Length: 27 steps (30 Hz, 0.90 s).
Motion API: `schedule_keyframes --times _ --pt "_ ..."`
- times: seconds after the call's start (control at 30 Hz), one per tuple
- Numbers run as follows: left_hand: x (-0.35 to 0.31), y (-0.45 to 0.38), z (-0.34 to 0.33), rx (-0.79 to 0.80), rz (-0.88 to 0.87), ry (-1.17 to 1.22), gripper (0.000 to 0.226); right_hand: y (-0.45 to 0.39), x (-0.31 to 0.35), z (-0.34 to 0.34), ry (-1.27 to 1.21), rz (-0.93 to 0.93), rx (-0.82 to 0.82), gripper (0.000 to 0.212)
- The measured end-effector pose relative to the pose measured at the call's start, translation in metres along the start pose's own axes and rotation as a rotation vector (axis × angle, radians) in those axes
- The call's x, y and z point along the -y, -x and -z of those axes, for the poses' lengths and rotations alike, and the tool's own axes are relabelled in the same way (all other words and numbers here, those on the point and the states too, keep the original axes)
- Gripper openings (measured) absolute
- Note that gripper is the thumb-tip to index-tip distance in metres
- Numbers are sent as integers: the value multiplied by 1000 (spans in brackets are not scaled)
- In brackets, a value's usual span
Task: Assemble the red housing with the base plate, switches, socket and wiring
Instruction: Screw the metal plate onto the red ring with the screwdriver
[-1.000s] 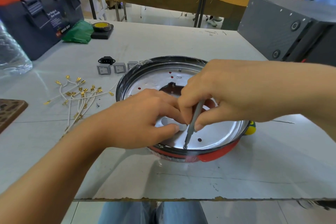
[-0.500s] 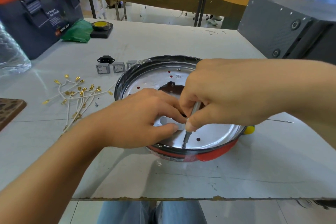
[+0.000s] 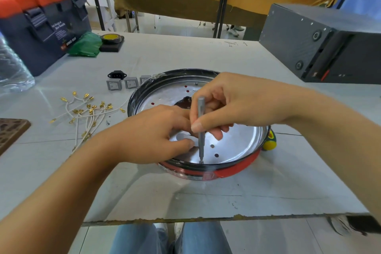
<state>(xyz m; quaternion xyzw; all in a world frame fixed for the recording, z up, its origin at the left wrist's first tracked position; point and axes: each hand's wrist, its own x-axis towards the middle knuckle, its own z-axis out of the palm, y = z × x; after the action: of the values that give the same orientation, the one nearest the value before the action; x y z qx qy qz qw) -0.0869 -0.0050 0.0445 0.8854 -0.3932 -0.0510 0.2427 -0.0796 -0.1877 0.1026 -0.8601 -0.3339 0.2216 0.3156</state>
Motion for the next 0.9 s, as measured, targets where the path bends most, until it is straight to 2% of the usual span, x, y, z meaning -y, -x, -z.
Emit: schedule_keyframes --times 0.07,0.2,0.3,0.37,0.53,0.67,0.9 --pt "2 0 0 7 23 -9 34 3 -2 -1 -34 25 -97 14" --pt "6 -1 -1 31 53 -16 34 10 -5 5 -110 26 -401 25" --pt "6 -1 -1 26 64 -21 35 15 -8 12 -129 1 -520 29" --pt "6 -1 -1 24 64 -21 35 18 -15 17 -116 -36 -562 28" --pt "7 1 1 -26 73 -16 37 17 -51 27 165 -282 -675 11" --pt "4 2 0 -66 95 -27 40 9 -84 25 407 -478 -697 33" --pt "4 9 1 -204 92 -151 36 3 -105 21 290 -497 -706 27"
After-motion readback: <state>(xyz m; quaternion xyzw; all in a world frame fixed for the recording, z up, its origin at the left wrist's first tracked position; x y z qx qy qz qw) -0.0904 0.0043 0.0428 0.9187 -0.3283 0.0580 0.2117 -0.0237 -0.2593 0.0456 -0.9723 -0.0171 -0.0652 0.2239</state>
